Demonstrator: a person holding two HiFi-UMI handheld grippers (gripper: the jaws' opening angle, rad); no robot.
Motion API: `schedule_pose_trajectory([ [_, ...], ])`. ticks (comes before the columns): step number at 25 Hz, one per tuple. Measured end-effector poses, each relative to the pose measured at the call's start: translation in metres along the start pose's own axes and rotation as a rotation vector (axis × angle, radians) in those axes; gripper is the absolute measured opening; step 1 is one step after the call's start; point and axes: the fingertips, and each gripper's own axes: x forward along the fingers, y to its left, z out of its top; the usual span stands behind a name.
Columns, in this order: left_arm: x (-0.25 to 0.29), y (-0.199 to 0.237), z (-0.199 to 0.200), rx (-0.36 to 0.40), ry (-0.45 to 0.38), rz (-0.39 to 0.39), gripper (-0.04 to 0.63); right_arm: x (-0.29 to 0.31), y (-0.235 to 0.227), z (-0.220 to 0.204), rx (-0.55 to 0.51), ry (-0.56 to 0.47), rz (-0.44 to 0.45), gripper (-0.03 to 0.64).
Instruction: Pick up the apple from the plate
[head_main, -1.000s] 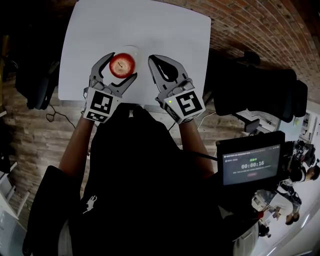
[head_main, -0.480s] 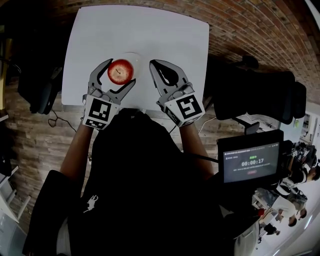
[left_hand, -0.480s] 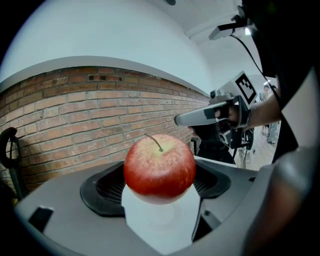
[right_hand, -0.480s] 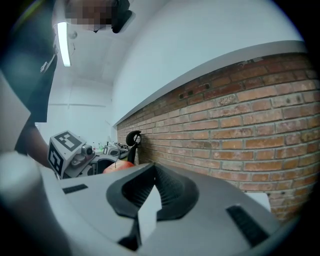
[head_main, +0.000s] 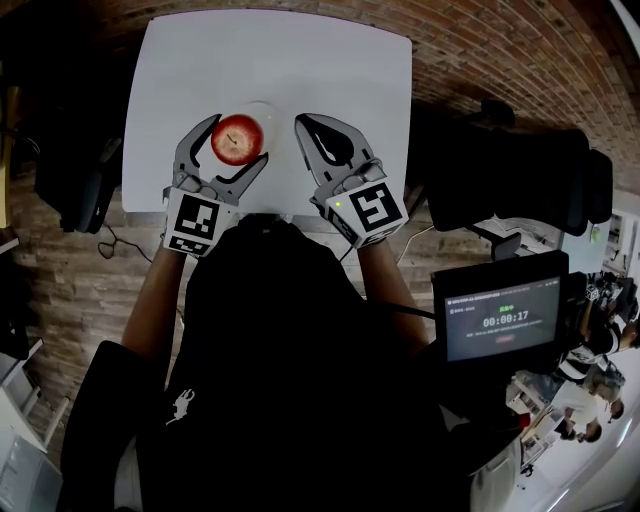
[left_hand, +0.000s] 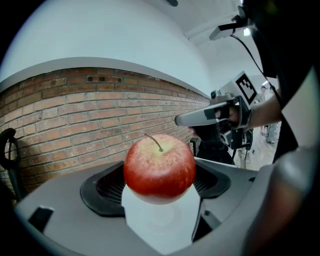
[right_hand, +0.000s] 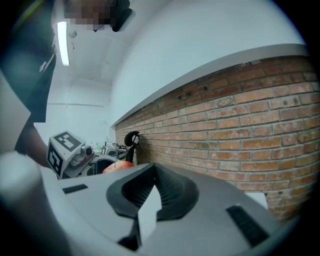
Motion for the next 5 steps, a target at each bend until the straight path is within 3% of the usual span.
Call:
schedule_pose_trajectory([
  [5, 0.0008, 0.0015, -0.002, -0.001, 0.006, 0.0, 0.408, 0.0011, -0.001, -0.0002, -0.003, 0.005, -0.006, 0.003],
])
